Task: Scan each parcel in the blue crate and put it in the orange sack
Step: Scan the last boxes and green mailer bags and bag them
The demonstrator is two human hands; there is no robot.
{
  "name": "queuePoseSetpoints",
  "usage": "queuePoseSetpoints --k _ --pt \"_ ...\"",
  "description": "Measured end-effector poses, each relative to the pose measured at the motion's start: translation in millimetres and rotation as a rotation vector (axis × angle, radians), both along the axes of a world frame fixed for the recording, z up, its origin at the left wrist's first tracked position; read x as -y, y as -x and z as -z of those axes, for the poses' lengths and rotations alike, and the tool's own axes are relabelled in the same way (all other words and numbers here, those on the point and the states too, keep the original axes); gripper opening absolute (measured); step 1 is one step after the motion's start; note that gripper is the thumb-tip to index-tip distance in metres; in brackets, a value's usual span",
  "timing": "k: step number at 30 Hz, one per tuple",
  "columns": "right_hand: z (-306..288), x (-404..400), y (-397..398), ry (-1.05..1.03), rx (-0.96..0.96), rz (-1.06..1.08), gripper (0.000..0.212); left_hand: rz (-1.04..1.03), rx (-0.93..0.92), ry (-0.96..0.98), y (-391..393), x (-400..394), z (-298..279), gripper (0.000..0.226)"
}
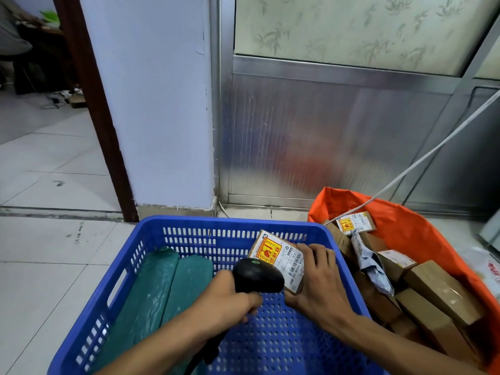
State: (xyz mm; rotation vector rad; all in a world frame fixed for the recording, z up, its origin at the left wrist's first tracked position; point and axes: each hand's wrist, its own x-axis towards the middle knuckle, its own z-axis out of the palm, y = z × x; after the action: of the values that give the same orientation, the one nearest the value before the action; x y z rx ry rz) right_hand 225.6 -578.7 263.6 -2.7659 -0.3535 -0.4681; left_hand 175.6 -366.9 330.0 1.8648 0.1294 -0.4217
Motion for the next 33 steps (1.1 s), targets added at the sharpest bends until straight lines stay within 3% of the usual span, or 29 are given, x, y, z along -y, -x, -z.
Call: queuePoseSetpoints --k 33 --pt "9.0 3.7 2.1 0.018 0.009 -0.025 0.102 -0.004 -0.039 -0.032 1.9 -5.3 -5.3 0.009"
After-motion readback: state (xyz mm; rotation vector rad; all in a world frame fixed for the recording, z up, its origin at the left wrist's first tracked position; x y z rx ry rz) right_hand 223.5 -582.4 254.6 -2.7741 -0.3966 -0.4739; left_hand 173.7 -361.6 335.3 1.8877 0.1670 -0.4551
